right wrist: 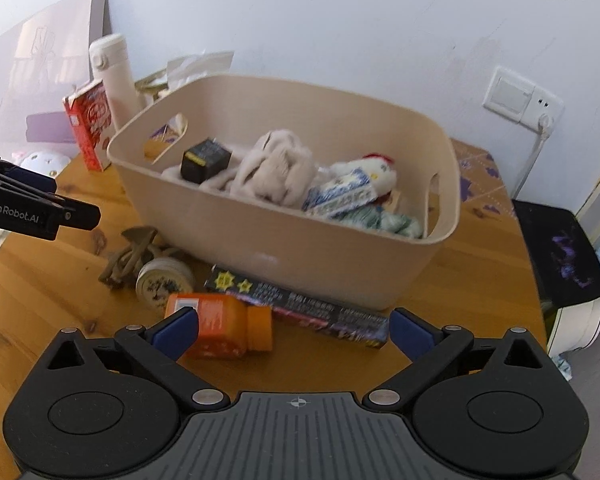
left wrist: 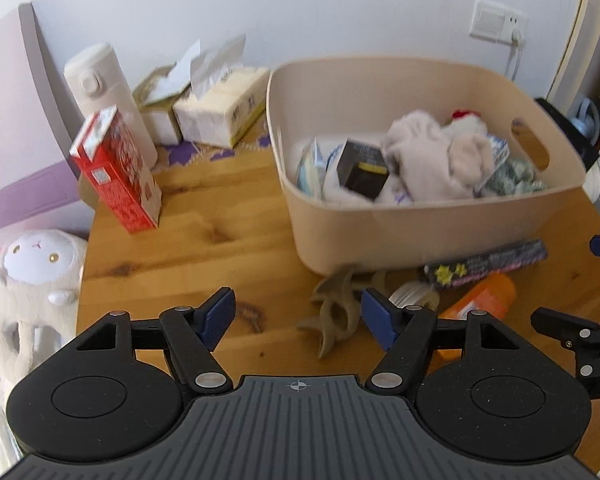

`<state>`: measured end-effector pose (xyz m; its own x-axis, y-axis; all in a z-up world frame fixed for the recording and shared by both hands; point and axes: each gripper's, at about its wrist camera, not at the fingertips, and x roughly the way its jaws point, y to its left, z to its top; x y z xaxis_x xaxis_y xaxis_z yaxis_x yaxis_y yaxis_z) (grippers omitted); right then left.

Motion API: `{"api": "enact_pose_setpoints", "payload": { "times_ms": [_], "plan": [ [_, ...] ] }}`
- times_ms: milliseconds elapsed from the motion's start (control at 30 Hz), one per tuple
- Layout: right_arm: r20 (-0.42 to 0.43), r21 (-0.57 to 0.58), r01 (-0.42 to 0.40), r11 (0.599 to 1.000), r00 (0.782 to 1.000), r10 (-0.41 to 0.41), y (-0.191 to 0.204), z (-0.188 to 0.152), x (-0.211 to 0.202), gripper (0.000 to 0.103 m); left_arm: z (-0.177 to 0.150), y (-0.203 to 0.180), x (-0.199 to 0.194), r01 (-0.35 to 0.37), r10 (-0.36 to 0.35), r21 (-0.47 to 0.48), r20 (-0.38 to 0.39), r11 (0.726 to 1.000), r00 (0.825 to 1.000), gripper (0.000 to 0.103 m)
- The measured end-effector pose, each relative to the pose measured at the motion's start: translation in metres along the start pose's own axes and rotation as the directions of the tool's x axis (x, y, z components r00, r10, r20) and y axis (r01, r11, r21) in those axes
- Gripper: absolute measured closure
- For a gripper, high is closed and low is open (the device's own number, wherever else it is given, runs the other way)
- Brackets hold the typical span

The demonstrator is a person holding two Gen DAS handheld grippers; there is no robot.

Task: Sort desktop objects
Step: 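Withdraw both tools toward the grey claw clip and orange bottle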

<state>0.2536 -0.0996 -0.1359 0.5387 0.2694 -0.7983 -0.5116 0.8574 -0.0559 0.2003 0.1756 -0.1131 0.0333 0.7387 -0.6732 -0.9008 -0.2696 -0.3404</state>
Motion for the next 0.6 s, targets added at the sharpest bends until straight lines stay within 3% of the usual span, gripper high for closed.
{"api": "enact_pose_setpoints", "payload": {
  "times_ms": [267, 600],
  "plan": [
    [-0.066, 0.024, -0.042, 0.999, 0.997, 0.044, 0.011, -0.012, 0.024, 0.000, -0.016, 0.004, 0.028, -0.006, 0.006, -0.001, -0.070, 1.000, 0.998, 0.032],
    [-0.098, 0.024, -0.089, 0.996, 0.991, 0.091, 0.035, -0.014, 0.051, 0.000, -0.021, 0.011, 0.045, 0.013, -0.017, -0.036, -0.102, 0.999, 0.995, 0.032]
  ]
}}
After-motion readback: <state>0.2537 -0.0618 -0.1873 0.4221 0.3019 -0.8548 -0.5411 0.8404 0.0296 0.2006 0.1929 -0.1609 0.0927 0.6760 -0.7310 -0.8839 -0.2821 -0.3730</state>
